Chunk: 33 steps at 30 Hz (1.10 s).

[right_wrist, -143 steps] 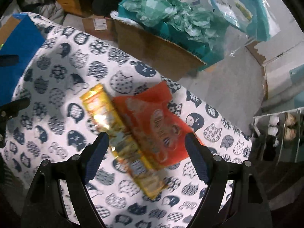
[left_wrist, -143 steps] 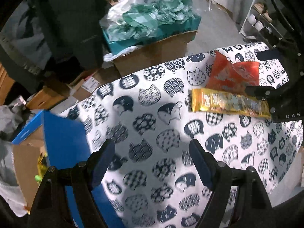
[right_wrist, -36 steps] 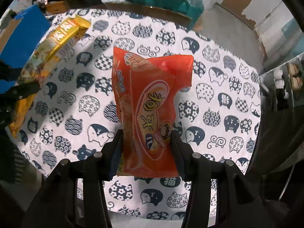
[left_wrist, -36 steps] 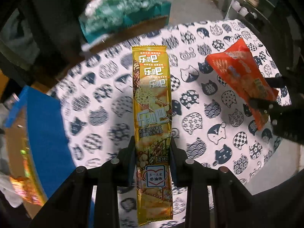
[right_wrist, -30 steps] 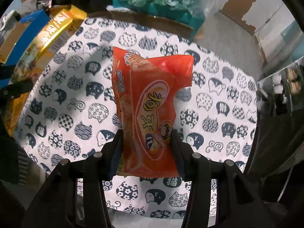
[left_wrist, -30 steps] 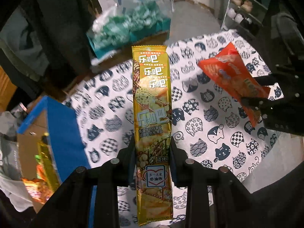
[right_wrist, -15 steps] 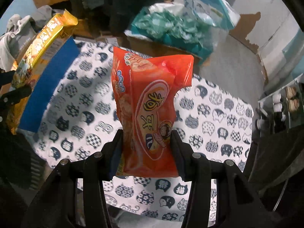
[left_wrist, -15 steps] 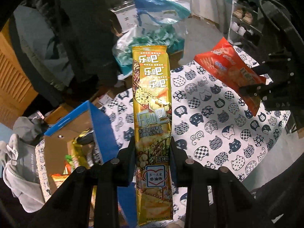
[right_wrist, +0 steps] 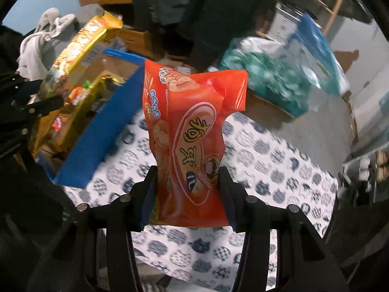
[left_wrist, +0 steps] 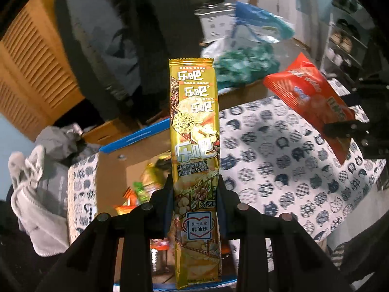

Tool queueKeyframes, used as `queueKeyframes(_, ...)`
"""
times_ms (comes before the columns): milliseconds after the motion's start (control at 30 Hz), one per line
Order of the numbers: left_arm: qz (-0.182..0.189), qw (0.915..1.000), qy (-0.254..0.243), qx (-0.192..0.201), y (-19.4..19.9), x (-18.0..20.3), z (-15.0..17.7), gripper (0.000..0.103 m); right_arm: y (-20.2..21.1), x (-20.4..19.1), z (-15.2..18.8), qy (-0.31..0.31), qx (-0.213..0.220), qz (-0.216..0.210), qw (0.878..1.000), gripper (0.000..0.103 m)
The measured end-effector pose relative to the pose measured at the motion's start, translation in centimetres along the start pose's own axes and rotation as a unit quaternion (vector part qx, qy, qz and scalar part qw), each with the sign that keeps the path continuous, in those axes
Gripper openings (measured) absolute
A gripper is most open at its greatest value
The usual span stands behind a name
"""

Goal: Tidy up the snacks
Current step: 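Lift both bags and carry them over the cardboard box, then lower both bags into the box and open both tools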

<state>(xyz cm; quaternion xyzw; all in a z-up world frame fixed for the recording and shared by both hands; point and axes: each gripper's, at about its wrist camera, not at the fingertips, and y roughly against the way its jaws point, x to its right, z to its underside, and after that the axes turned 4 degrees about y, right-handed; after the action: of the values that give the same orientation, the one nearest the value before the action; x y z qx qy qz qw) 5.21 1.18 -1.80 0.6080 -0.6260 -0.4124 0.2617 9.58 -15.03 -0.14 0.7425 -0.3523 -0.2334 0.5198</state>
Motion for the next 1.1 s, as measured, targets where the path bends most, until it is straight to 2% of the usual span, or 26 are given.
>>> queueKeyframes(433,-0.016,0.9962,0.082,-0.026,-2.5,-8.4,3.5,0.030,-3.3,-8.7,-6.8,0.061,-0.014,-0.031,0.998,0.048)
queueKeyframes(833,-0.007,0.9900,0.132,-0.048,-4.6,-12.7,5.4,0.033,-6.1,-13.7,-11.3,0.078,-0.033,-0.058,0.995,0.048)
queueKeyframes(900,-0.012,0.9899,0.134,-0.044,-4.5,-13.0,5.6,0.035,-6.5,-14.2,-11.7,0.078,-0.035,-0.061,0.994,0.049)
queueKeyframes(1000,-0.014,0.9896,0.138,-0.039,-4.1,-13.6,5.9,0.045,-7.0,-14.9,-12.2,0.079,-0.038,-0.062,0.994,0.049)
queueKeyframes(1100,-0.026,0.9888,0.143,-0.036,-3.7,-14.1,6.2,0.059,-7.2,-15.6,-12.5,0.083,-0.036,-0.059,0.994,0.049)
